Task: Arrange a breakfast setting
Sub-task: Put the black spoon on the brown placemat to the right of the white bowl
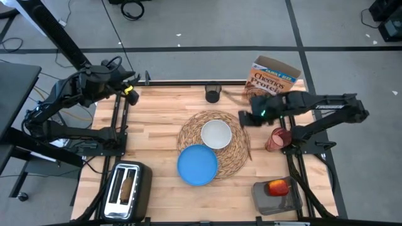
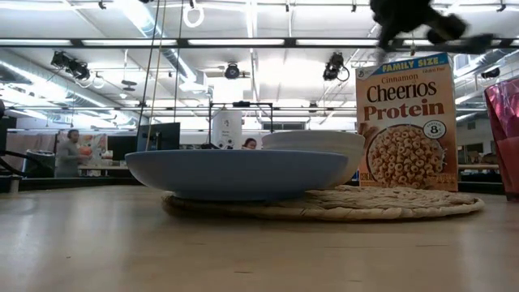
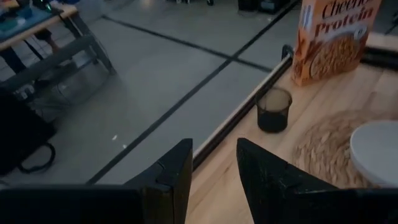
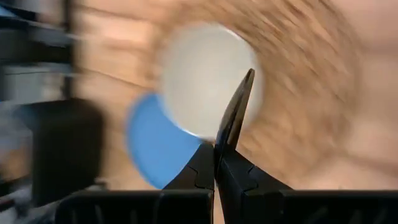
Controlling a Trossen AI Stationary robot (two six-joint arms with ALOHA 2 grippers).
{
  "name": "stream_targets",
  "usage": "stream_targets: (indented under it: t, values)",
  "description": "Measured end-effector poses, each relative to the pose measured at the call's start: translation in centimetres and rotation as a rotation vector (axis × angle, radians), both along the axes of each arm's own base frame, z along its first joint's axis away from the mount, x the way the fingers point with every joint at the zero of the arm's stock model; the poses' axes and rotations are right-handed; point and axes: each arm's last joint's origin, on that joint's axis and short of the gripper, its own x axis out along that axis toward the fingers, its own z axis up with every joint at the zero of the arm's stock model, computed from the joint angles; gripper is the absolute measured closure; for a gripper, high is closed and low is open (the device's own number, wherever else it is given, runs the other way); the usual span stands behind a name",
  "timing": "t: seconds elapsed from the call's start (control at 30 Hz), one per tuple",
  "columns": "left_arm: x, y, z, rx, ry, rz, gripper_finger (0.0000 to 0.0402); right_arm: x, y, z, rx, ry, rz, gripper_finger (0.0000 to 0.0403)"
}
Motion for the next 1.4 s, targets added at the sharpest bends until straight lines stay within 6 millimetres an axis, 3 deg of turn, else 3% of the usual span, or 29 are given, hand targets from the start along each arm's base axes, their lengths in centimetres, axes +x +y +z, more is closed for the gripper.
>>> stream_targets:
  t: [0.13,0.23,0.47,0.67,1.1,1.4]
  values:
    - [-0.3,-0.2,-0.7,-0.051,0.071,-0.030,0.0269,0.6,1.7,-3.4,0.084,0.149,-0.066,0.0396]
    - [-0.4,-0.3,-1.0,-0.076,0.090,-0.060,0.0269,0.9,2.0,-6.1,0.069,0.229,-0.157,0.0396]
    - [-0.3,-0.5,-0.9,-0.113,0.071,-0.128,0.0269,2.6,-0.5,-9.8,-0.037,0.330,-0.271,0.0396]
    - [-0.2,-0.6,-1.0,-0.157,0.039,-0.142,0.0269,4.1,-2.7,-12.6,-0.004,0.466,-0.286,0.0396]
    - [-0.2,-0.7,-1.0,-0.195,0.010,-0.145,0.0269,5.8,-5.9,-15.2,0.045,0.484,-0.267,0.0393]
    - [-0.2,-0.7,-0.9,-0.193,0.006,-0.144,0.0269,5.9,-7.1,-16.0,0.082,0.498,-0.274,0.0338]
